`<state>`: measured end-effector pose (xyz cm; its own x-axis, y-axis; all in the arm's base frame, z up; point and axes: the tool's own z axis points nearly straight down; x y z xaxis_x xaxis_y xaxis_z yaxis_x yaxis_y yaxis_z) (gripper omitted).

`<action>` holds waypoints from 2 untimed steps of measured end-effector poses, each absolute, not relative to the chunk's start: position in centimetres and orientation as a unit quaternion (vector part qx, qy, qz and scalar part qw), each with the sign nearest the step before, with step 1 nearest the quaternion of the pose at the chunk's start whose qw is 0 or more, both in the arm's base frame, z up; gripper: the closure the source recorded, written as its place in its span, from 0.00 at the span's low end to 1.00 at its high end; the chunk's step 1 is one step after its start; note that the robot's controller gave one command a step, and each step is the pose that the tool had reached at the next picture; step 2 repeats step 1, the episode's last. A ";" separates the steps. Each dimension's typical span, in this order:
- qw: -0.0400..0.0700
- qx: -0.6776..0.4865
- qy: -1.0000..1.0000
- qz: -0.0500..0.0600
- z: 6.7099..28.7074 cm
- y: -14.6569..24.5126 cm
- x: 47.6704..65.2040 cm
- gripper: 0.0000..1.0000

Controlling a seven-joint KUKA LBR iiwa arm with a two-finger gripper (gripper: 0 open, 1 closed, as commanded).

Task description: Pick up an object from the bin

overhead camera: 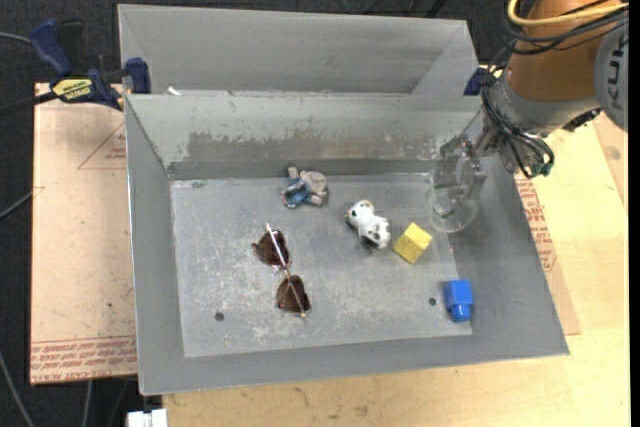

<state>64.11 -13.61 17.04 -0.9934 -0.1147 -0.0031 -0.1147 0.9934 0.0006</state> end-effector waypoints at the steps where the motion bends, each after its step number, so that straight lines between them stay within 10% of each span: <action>1: 0.002 -0.057 0.998 0.000 18.2 -13.6 64.1 1.00; 2: 0.002 -0.057 0.998 0.000 18.2 -13.6 64.1 1.00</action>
Offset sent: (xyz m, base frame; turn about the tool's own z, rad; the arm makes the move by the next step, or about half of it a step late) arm 0.0000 -0.0001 0.0208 0.0000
